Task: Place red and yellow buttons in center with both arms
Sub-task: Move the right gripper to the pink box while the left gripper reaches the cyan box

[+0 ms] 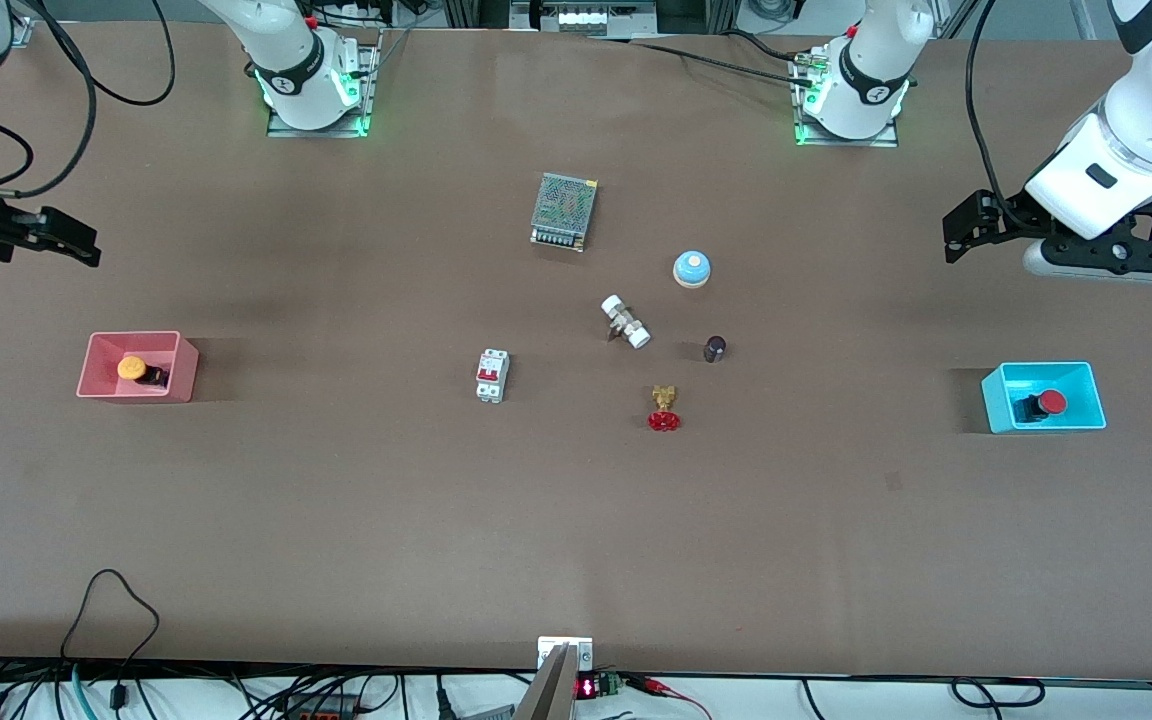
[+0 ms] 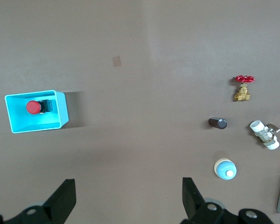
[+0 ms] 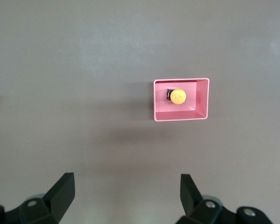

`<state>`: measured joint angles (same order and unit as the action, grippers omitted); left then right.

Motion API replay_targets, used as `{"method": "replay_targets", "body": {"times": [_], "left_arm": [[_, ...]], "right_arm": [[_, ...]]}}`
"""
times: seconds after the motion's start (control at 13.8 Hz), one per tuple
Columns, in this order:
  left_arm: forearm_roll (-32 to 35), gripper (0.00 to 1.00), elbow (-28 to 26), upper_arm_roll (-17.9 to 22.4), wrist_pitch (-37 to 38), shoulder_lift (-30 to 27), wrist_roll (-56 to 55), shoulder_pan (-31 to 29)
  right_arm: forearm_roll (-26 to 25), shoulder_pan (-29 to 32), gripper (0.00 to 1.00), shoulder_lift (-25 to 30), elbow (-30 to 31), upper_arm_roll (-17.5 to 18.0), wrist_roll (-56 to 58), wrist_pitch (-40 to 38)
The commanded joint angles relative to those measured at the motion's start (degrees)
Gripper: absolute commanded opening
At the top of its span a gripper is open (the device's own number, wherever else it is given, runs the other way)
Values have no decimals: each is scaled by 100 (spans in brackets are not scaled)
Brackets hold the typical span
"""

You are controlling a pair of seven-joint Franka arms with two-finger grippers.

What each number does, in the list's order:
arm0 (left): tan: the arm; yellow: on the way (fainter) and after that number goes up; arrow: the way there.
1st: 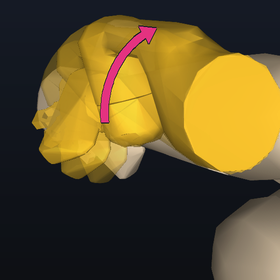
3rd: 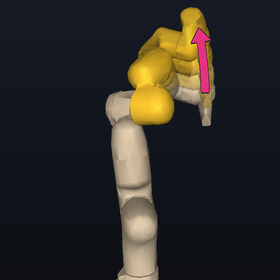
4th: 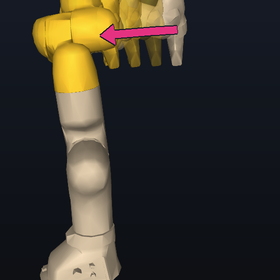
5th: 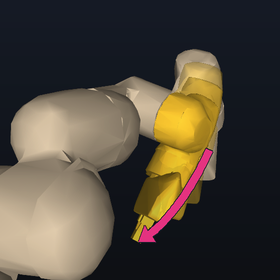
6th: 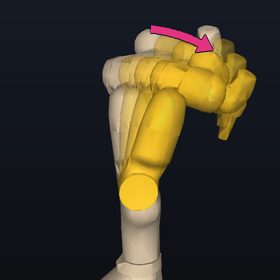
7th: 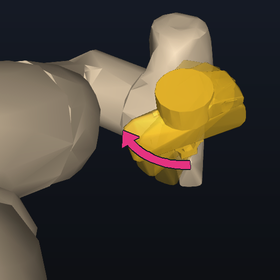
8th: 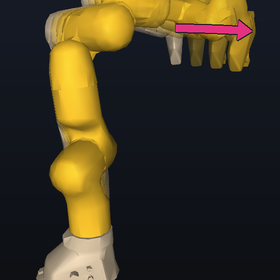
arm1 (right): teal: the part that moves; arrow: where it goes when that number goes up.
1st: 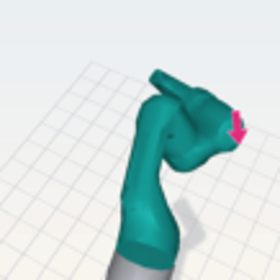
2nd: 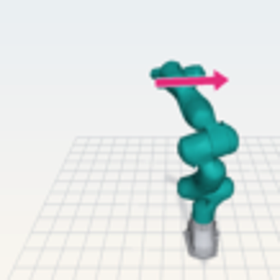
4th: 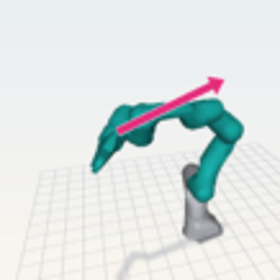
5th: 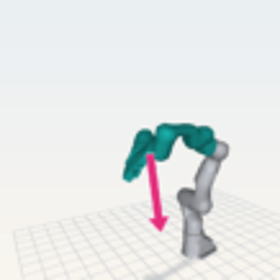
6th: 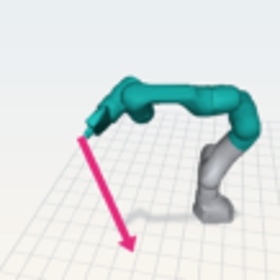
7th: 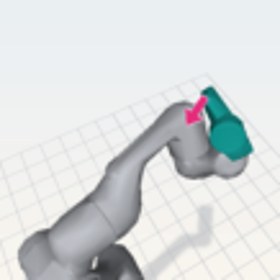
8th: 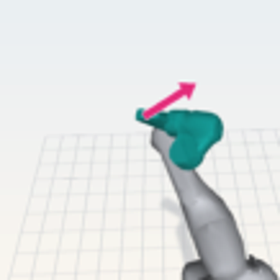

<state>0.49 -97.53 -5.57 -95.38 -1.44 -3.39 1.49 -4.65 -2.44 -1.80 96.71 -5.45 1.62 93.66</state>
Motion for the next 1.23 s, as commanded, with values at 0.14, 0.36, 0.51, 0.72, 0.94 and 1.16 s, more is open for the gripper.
{"method": "replay_targets", "body": {"times": [0.14,0.36,0.51,0.72,0.94,1.16], "left_arm": [[118,100,164,47,63,398,66,-237],[126,100,155,38,203,609,5,-246],[109,100,172,38,659,618,-48,-237],[47,100,697,38,757,950,-337,-237],[686,100,1594,12,766,1636,-294,-184],[768,100,1614,56,557,2023,12,-464]], "right_arm": [[-71,94,100,-320,-20,-35,6,3],[-80,436,100,-732,-12,-35,5,415],[-107,586,100,-1014,-12,-35,14,705],[-116,613,100,-1567,6,-35,14,1126],[-124,788,100,-1928,207,-35,49,1724],[-124,841,100,-2200,340,-35,111,2208]]}}
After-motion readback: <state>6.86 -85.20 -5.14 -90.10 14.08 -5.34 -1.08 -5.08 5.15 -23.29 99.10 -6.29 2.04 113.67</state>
